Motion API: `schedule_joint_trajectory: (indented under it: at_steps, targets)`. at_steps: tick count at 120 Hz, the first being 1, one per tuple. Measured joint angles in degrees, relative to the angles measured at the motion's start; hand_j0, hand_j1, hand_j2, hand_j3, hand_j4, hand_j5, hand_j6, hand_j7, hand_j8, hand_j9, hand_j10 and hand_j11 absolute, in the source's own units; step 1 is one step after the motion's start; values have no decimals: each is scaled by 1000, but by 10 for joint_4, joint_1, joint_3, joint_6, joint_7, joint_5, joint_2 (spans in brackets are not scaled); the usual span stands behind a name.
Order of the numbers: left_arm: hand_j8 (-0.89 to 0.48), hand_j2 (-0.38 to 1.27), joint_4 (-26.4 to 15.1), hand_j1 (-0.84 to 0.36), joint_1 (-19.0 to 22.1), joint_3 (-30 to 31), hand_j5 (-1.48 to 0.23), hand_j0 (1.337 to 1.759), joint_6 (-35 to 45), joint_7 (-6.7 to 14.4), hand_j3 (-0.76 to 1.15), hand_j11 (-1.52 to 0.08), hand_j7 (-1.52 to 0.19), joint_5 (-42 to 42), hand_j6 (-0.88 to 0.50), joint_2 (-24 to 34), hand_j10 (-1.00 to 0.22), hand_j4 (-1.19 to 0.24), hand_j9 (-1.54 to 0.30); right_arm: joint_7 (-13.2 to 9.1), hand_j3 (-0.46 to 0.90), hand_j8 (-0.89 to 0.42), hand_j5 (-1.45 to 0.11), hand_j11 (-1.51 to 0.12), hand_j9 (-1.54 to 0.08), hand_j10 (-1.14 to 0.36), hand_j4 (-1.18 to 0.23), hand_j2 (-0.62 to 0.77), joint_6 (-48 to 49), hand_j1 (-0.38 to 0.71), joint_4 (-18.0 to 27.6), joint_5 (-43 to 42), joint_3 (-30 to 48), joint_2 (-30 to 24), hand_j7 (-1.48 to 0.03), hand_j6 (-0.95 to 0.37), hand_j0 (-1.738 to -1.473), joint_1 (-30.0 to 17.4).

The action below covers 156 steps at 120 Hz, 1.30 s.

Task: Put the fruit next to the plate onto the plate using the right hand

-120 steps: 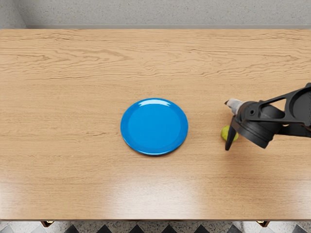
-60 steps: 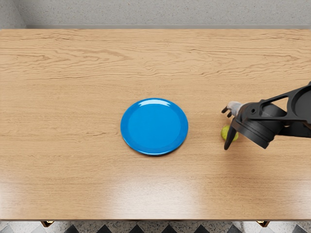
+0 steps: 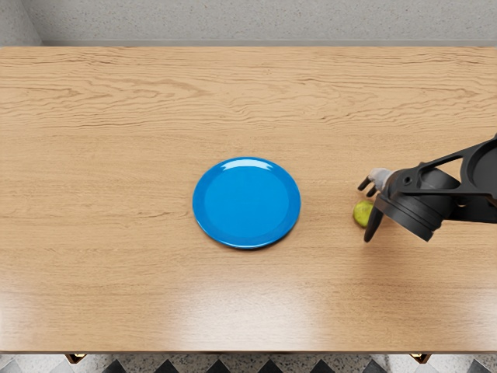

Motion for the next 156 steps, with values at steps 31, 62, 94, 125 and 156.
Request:
schedule_joint_trajectory:
  at_steps: [31,62,94,125,156]
  targets:
    - [-4,1,0,343,0,0,-6,1658,0,0,0,-6,-6,0,-4,0,-4,-4,-6,0,1,-376,-916,-916,-915,-575,-665,227,7,296,1,11,93,-60,-889,-468,-1655,-46]
    - [-4,1,0,343,0,0,-6,1658,0,0,0,-6,-6,0,-4,0,-4,-4,-6,-1,2,-291,-1137,-1119,-1117,-590,-782,293,12,308,1,15,123,-82,-1065,-393,-1654,-54]
    - [-4,1,0,343,0,0,-6,1658,0,0,0,-6,-6,0,-4,0,-4,-4,-6,-1,0,-295,-1170,-1139,-1140,-741,-833,364,85,391,-1,14,229,-111,-1116,-533,-1655,-54]
    - [-4,1,0,343,0,0,-6,1658,0,0,0,-6,-6,0,-4,0,-4,-4,-6,0,0,-352,-1173,-1137,-1137,-835,-849,437,111,470,-12,13,312,-79,-1129,-776,-1658,-56]
    - [-4,1,0,343,0,0,-6,1658,0,0,0,-6,-6,0,-4,0,-4,-4,-6,0,0,-208,-519,-506,-506,-377,-380,144,111,34,-51,11,340,-12,-503,-361,-1658,-87]
